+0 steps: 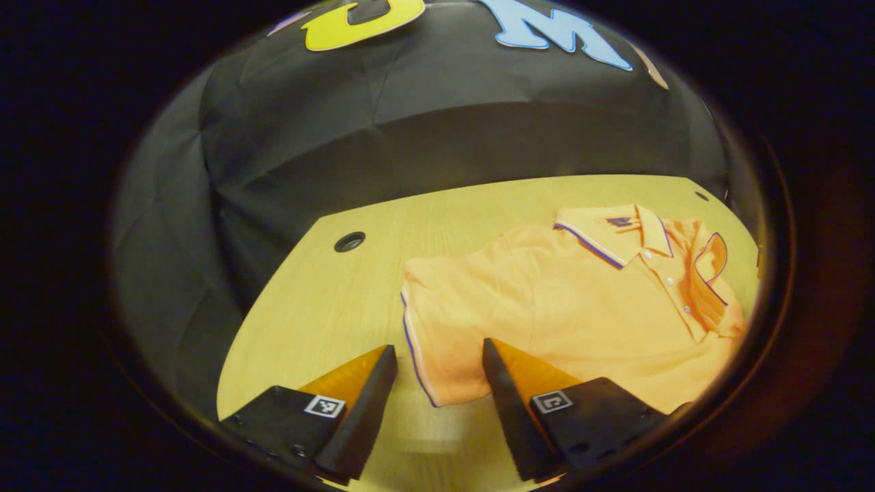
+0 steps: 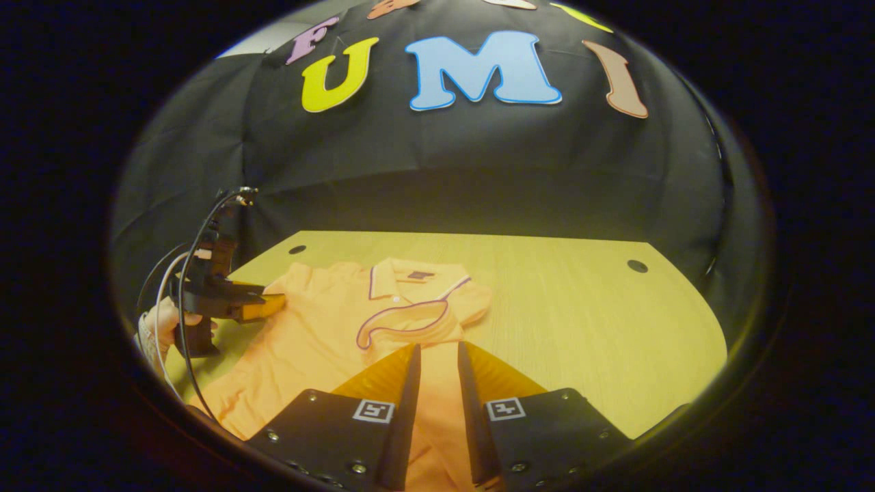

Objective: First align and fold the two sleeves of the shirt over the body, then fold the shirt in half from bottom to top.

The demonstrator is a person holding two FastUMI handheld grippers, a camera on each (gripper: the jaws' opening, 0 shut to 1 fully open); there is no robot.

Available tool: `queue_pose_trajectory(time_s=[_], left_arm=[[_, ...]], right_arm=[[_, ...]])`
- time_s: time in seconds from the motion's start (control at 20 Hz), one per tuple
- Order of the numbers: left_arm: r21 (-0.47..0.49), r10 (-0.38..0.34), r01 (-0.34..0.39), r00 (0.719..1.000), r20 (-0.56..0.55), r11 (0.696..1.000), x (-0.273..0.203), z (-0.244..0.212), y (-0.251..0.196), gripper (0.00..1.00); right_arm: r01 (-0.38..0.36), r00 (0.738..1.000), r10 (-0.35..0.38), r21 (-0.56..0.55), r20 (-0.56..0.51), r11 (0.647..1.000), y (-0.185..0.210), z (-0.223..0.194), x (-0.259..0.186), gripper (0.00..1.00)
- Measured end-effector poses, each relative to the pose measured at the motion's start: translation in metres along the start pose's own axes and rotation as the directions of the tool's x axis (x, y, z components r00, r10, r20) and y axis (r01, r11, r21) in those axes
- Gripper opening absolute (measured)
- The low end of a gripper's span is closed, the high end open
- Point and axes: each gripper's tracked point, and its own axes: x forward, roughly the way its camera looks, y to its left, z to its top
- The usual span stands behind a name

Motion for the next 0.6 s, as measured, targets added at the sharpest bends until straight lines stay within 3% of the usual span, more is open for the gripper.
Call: queue_pose_trajectory(time_s=[0.1, 0.25, 0.3, 0.35, 0.6], left_arm=[[-0.025, -0.015, 0.016, 1.000, 0.015, 1.000, 0.005, 0.000, -0.003, 0.55], [-0.004, -0.008, 0.008, 1.000, 0.014, 1.000, 0.005, -0.002, -0.008, 0.23], [-0.001, 0.010, -0.010, 1.000, 0.007, 1.000, 0.003, -0.001, -0.007, 0.22], [0.007, 0.016, -0.016, 1.000, 0.006, 1.000, 0.002, -0.002, -0.007, 0.08], [0.065, 0.029, -0.029, 1.000, 0.003, 0.997, -0.001, 0.010, -0.014, 0.10]], right_arm=[[-0.001, 1.000, 0.001, 0.006, 0.000, 1.000, -0.001, -0.001, -0.002, 0.35], [0.007, 1.000, -0.007, 0.015, 0.005, 1.000, -0.006, 0.000, -0.008, 0.34], [0.008, 1.000, -0.008, 0.019, 0.008, 1.000, -0.008, 0.000, -0.009, 0.35], [0.009, 1.000, -0.009, 0.023, 0.009, 1.000, -0.010, 0.000, -0.009, 0.34], [0.018, 1.000, -0.019, 0.033, 0.004, 0.999, -0.018, -0.005, -0.015, 0.34]])
